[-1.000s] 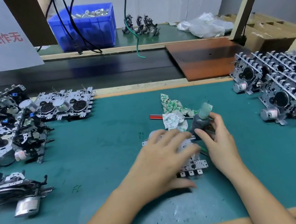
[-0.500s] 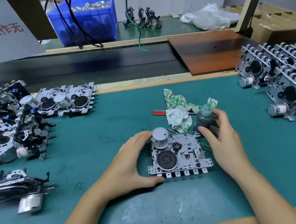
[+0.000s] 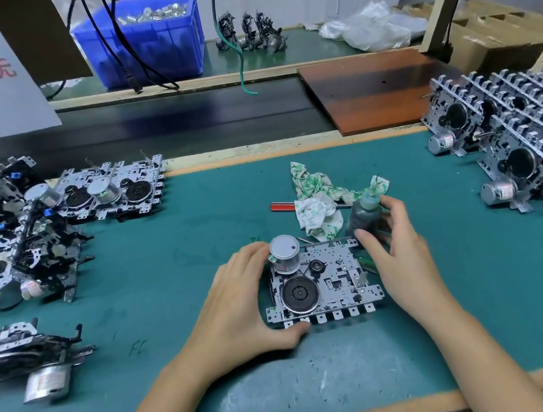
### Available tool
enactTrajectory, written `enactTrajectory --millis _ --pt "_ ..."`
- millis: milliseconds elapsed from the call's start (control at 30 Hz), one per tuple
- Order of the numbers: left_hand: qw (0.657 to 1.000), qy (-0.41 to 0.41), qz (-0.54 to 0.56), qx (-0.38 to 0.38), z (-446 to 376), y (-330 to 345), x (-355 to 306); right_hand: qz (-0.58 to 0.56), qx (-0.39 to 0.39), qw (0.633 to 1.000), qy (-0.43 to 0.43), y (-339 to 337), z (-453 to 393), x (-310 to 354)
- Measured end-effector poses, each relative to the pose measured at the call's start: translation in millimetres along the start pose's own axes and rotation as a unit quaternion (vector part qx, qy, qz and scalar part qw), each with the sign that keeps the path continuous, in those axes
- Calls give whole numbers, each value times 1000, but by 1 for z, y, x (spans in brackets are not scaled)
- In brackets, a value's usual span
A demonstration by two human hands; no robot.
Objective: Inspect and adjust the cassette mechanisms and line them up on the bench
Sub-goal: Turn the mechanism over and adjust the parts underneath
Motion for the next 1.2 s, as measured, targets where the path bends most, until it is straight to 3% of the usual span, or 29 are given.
enactTrajectory --millis 167,233,300,333,400,467,500,567,667,767,1067,1200 --pt "999 11 25 30 1 -1 5 -38 -6 999 7 -1 0 0" --pt "999 0 39 36 2 -3 8 -74 -93 993 -21 -10 3 9" --pt "998 -2 47 43 3 -6 10 -62 -206 970 -114 -24 11 26" --pt "998 -3 51 47 4 -8 12 -58 -221 960 -160 -29 16 34" --pt "996 0 63 60 6 -12 14 -36 -119 969 -213 -26 21 45" --pt "995 2 69 66 8 -14 14 79 96 967 -222 -11 26 53" --pt "995 0 69 65 8 -15 15 155 193 942 -225 -4 28 52" --pt "995 -4 71 68 8 -14 16 277 297 882 -241 5 30 50" --pt "995 0 67 74 8 -13 17 366 321 833 -264 14 26 52" --pt "995 0 66 72 9 -13 18 409 313 812 -275 21 21 57" --pt "993 4 86 80 11 -13 14 397 335 821 -234 22 17 64" --pt "986 -11 142 82 15 -16 16 393 322 827 -240 23 20 73"
Point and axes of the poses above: each hand's wrist, its own z-axis away from the middle knuckle, its own y-axis out of the palm, x = y × z, the point moved 4 cm from there along -z, towards the middle knuckle, and after that the axes turned 2 degrees about -y, right-handed, at the moved point
